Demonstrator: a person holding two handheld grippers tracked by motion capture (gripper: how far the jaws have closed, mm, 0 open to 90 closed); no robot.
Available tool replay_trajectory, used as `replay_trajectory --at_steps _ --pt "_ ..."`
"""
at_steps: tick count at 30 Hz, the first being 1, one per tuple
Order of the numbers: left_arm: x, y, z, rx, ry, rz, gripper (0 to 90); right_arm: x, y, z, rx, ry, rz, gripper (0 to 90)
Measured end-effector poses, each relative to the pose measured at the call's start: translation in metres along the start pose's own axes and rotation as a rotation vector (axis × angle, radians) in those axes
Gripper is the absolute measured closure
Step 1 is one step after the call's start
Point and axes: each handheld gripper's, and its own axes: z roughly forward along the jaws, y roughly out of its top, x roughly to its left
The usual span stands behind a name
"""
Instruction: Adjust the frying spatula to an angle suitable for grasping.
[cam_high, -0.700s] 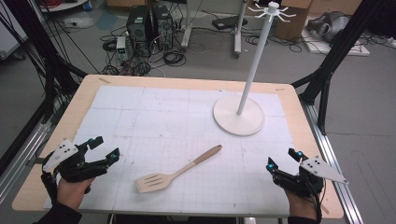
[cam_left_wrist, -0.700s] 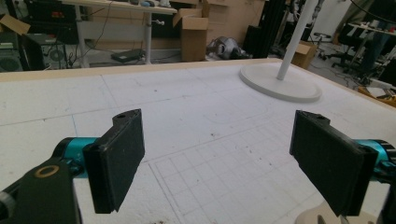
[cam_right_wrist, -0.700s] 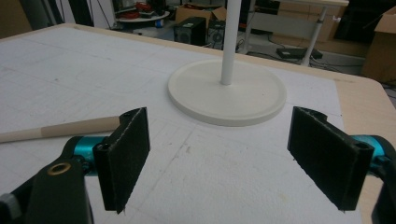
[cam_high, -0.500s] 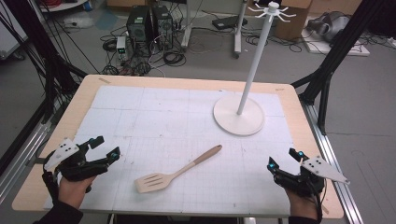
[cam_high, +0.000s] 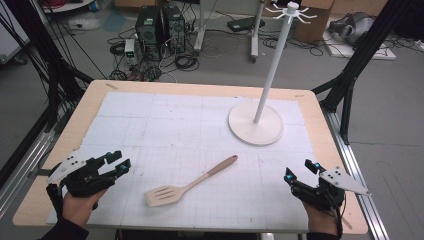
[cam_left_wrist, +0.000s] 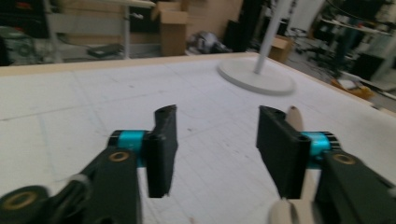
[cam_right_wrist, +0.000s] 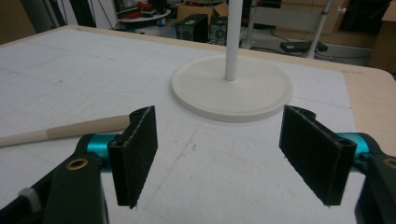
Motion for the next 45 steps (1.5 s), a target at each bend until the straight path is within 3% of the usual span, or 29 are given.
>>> replay_trajectory --at_steps 2,8,10,12,14,15,16,19,21,24,25,27,30,33,37,42,45 --pt "-0.003 0.0 0.003 0.025 -0.03 0.01 61.3 0.003 0.001 0.001 -0.001 0.0 -0.005 27.2" --pt "-0.014 -0.004 0.021 0.131 -0.128 0.02 70.0 0.006 0.001 0.011 0.022 0.013 0.009 31.3" --pt "-0.017 -0.004 0.022 0.143 -0.14 0.027 72.0 0.007 0.001 0.013 0.026 0.02 0.005 32.2" --pt "-0.024 -0.007 0.027 0.173 -0.164 0.044 72.0 0.009 0.003 0.018 0.029 0.04 0.002 41.4" --pt "-0.026 -0.007 0.029 0.181 -0.168 0.046 71.4 0.008 0.004 0.021 0.019 0.057 0.008 45.2" --pt "-0.029 -0.009 0.032 0.194 -0.172 0.05 70.1 0.01 0.006 0.028 0.02 0.089 0.022 57.6" --pt "-0.029 -0.009 0.032 0.194 -0.172 0.05 69.2 0.01 0.006 0.028 0.02 0.089 0.022 57.6" --pt "-0.03 -0.009 0.033 0.199 -0.171 0.054 68.6 0.018 0.01 0.043 0.042 0.145 -0.009 69.2" --pt "-0.03 -0.009 0.034 0.205 -0.18 0.049 70.4 0.029 0.016 0.063 0.064 0.182 -0.032 73.3" --pt "-0.032 -0.01 0.034 0.214 -0.195 0.052 76.2 0.038 0.02 0.076 0.072 0.196 -0.041 72.7" --pt "-0.034 -0.011 0.035 0.226 -0.214 0.062 78.3 0.047 0.023 0.085 0.075 0.195 -0.067 71.0" --pt "-0.036 -0.012 0.035 0.236 -0.222 0.069 79.2 0.049 0.024 0.086 0.074 0.196 -0.072 70.8" --pt "-0.042 -0.015 0.039 0.287 -0.257 0.093 82.5 0.054 0.023 0.088 0.085 0.199 -0.107 69.9" --pt "-0.048 -0.019 0.042 0.338 -0.284 0.113 83.2 0.054 0.022 0.086 0.086 0.197 -0.103 69.5" --pt "-0.052 -0.024 0.047 0.407 -0.306 0.111 83.2 0.055 0.021 0.087 0.09 0.205 -0.109 69.4" --pt "-0.052 -0.026 0.049 0.431 -0.315 0.107 83.1 0.062 0.019 0.094 0.118 0.233 -0.124 69.8" --pt "-0.052 -0.026 0.049 0.44 -0.314 0.102 83.2 0.071 0.018 0.101 0.154 0.251 -0.164 70.0"
